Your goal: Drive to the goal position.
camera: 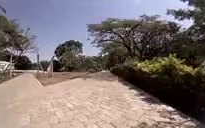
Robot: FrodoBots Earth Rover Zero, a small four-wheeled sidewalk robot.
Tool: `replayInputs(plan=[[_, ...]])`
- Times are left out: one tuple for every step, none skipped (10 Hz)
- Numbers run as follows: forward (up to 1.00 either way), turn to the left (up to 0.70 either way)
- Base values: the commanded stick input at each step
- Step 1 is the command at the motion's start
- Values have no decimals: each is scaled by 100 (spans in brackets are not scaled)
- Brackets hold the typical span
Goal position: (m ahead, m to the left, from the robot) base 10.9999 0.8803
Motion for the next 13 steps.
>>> replayInputs(plan=[[70,0],[70,0],[70,0],[70,0],[70,0],[70,0],[70,0],[70,0],[70,0],[70,0],[70,0],[70,0],[70,0]])
